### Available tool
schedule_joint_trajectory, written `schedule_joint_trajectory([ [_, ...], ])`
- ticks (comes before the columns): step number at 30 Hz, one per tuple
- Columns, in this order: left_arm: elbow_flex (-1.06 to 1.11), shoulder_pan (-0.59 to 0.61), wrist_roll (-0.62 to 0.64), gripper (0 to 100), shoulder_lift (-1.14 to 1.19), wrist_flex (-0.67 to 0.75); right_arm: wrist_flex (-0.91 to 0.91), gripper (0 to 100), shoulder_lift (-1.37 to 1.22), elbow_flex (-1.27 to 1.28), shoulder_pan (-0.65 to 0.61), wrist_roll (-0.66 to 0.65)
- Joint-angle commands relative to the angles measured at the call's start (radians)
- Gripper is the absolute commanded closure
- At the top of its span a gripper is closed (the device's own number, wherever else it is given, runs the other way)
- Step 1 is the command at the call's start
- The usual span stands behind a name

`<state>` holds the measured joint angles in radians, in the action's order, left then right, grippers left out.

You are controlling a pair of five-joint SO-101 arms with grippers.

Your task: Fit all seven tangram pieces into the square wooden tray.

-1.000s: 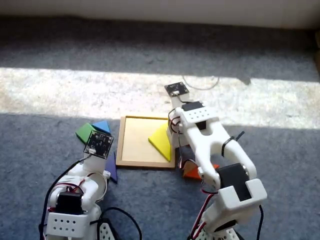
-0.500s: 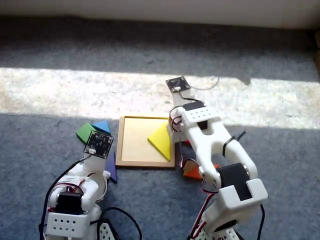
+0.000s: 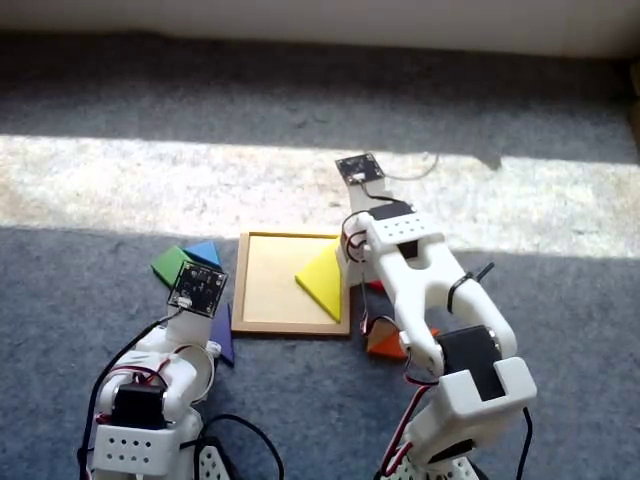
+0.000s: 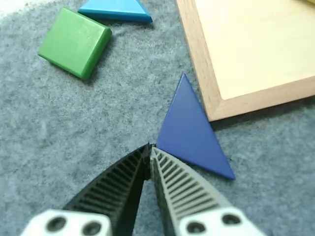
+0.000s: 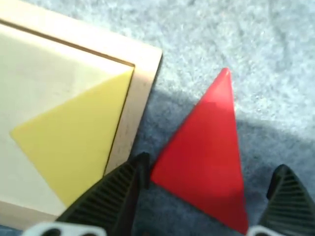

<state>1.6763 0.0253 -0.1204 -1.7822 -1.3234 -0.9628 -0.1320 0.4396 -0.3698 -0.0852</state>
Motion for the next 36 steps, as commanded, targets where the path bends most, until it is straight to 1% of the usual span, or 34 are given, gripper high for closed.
schedule_joint_trajectory([
  [1, 0.021, 0.013, 0.008, 99, -0.030, -0.002, -0.013, 63.5, 0.007, -0.012, 0.005, -0.006],
  [4, 0.021, 0.013, 0.008, 99, -0.030, -0.002, -0.015, 63.5, -0.002, -0.015, 0.005, -0.006],
  [9, 0.021, 0.013, 0.008, 99, -0.030, -0.002, -0.025, 63.5, -0.102, -0.021, 0.005, -0.011],
  [15, 0.021, 0.013, 0.008, 99, -0.030, -0.002, -0.157, 63.5, -0.139, -0.122, 0.005, -0.014],
  [20, 0.021, 0.013, 0.008, 99, -0.030, -0.002, -0.160, 63.5, -0.142, -0.139, -0.018, -0.018],
  [24, 0.021, 0.013, 0.008, 99, -0.030, -0.002, -0.165, 63.5, -0.143, -0.142, -0.053, -0.091],
  [32, 0.021, 0.013, 0.008, 99, -0.030, -0.002, -0.166, 63.5, -0.143, -0.139, -0.025, -0.109],
  [36, 0.021, 0.013, 0.008, 99, -0.030, -0.002, -0.166, 63.5, -0.143, -0.139, -0.025, -0.180],
])
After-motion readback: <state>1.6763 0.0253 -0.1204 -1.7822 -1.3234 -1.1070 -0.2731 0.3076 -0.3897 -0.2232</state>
